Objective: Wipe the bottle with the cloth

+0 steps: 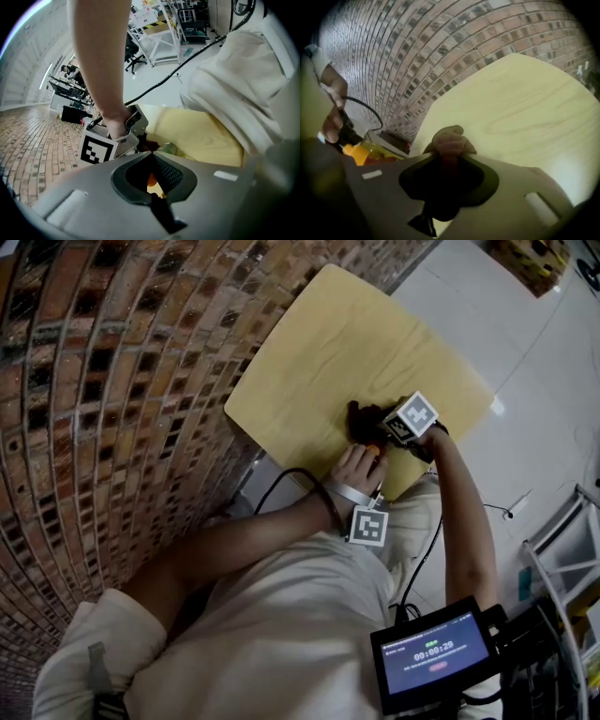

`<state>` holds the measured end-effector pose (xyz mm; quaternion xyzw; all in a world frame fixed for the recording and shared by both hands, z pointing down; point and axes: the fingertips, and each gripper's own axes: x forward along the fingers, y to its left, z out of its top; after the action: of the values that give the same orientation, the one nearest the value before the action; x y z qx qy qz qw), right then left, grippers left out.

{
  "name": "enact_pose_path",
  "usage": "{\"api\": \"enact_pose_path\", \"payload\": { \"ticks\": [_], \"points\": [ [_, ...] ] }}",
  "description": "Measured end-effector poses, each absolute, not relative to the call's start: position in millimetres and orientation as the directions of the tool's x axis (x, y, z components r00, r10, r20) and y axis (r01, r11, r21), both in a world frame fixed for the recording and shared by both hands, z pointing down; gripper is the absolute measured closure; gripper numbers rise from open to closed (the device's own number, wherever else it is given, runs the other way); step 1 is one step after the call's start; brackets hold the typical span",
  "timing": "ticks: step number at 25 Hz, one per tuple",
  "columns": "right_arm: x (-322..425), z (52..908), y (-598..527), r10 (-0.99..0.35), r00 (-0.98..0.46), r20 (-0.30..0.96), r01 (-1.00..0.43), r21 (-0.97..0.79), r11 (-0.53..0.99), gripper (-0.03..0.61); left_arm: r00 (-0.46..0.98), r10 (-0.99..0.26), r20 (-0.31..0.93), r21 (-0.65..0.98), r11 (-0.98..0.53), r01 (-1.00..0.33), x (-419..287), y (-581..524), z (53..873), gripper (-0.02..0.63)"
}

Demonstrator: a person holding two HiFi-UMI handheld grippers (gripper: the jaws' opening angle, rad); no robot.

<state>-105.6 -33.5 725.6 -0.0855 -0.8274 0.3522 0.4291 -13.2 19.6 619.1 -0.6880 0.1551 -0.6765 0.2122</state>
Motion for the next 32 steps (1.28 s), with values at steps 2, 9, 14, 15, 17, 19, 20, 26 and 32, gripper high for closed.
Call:
{"api": "enact_pose_path", "payload": {
  "ticks": [2,9,14,15,17,19,20,26,32],
  "points": [
    [-102.6,716.2,-48.0,0.377,-0.716,0.588,-0.223,-0.704,0.674,0.483,0.042,-0.524,0.85,-0.526,-0.849,0.055,-15.1,12.9,613.7,0.597],
    [-67.0,666.4,-89.2,-0.007,-0.938,0.346,-0.318,-0.853,0.414,0.483,0.183,-0.505,0.844,-0.475,-0.86,-0.183,-26.0,20.7,595.4,0.575],
    [-42.1,666.0,-77.8,-0.158,-0.929,0.336,-0.37,-0.873,0.319,0.483,0.237,-0.538,0.809,-0.488,-0.839,-0.241,-38.3,27.9,584.5,0.543],
    [-37.1,666.5,-76.4,-0.185,-0.923,0.337,-0.379,-0.877,0.296,0.483,0.248,-0.534,0.808,-0.472,-0.84,-0.268,-39.8,30.1,584.0,0.528],
    [-26.8,668.7,-77.1,-0.241,-0.91,0.338,-0.394,-0.886,0.245,0.483,0.276,-0.521,0.808,-0.422,-0.838,-0.345,-42.8,31.7,585.4,0.528],
    [-20.0,670.4,-74.3,-0.284,-0.896,0.341,-0.403,-0.894,0.197,0.483,0.295,-0.515,0.805,-0.379,-0.829,-0.412,-47.5,31.3,584.4,0.525],
    [-17.4,671.1,-70.6,-0.301,-0.888,0.347,-0.41,-0.894,0.179,0.483,0.301,-0.514,0.803,-0.367,-0.825,-0.43,-50.0,32.8,582.6,0.521],
    [10.7,644.8,-64.1,-0.462,-0.826,0.324,-0.413,-0.905,0.103,0.483,0.39,-0.493,0.778,-0.251,-0.812,-0.527,-58.8,41.6,566.8,0.503],
    [44.4,629.5,-32.4,-0.584,-0.722,0.372,-0.436,-0.899,-0.034,0.483,0.466,-0.492,0.735,-0.117,-0.769,-0.629,-74.9,45.4,551.3,0.464]
  ]
}}
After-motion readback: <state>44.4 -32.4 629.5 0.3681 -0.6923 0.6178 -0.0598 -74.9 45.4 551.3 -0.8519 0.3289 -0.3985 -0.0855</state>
